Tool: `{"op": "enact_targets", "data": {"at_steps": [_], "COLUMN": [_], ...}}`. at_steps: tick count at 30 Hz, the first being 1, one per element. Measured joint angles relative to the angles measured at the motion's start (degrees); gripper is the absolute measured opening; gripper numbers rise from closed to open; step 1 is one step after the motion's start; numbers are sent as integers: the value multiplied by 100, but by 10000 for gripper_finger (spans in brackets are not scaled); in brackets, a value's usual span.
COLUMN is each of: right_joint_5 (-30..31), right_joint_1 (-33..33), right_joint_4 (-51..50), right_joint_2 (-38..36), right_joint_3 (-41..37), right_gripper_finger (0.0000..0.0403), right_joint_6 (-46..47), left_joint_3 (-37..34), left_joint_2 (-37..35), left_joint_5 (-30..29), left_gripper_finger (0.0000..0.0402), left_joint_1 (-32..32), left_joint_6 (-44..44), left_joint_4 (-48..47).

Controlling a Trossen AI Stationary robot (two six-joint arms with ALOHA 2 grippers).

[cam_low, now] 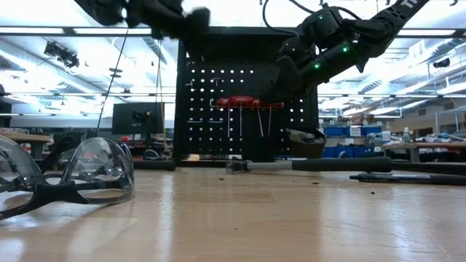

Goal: Hang tools onto peg board
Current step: Adjust the top left hook

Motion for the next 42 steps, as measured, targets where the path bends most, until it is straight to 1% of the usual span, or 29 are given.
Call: {"op": "enact_targets", "data": {"at_steps": [4, 6, 9, 11, 14, 17, 22, 26, 29, 31, 35, 39, 42], "right_joint_5": [0, 0, 0, 0, 0, 0, -1, -2, -2, -2, -2, -2, -2], "right_joint_1": [0, 0, 0, 0, 0, 0, 0, 0, 0, 0, 0, 0, 0], "right_joint_4": [4, 2, 4, 30, 45, 43, 35, 21, 24, 24, 52, 23, -3], "right_joint_2": [0, 0, 0, 0, 0, 0, 0, 0, 0, 0, 0, 0, 0], "right_joint_3": [0, 0, 0, 0, 0, 0, 0, 0, 0, 0, 0, 0, 0], "right_gripper_finger": [99, 98, 96, 95, 95, 96, 94, 95, 93, 93, 95, 93, 92], "right_joint_6": [1, 18, 20, 19, 19, 20, 18, 17, 13, 11, 8, 0, 0], "left_joint_3": [-7, 1, 3, 2, 0, 0, 0, 0, 0, 2, 4, 2, 2], "left_joint_2": [-591, -822, -1062, -1086, -1081, -1089, -1086, -1086, -1068, -984, -666, -226, -33], "left_joint_5": [-138, -152, -194, -260, -419, -422, -365, -374, -376, -430, -829, -958, -1298], "left_gripper_finger": [151, 151, 151, 151, 151, 151, 151, 151, 151, 151, 158, 189, 220], "left_joint_1": [-16, -51, -81, -140, -222, -278, -357, -344, -346, -343, -342, -291, -203], "left_joint_6": [112, 99, 1, -4, -15, -19, -34, -328, -290, -57, 460, 863, 1354], "left_joint_4": [-568, -724, -1231, -1593, -1893, -2123, -2802, -3403, -3776, -3846, -3819, -3606, -3023]}}
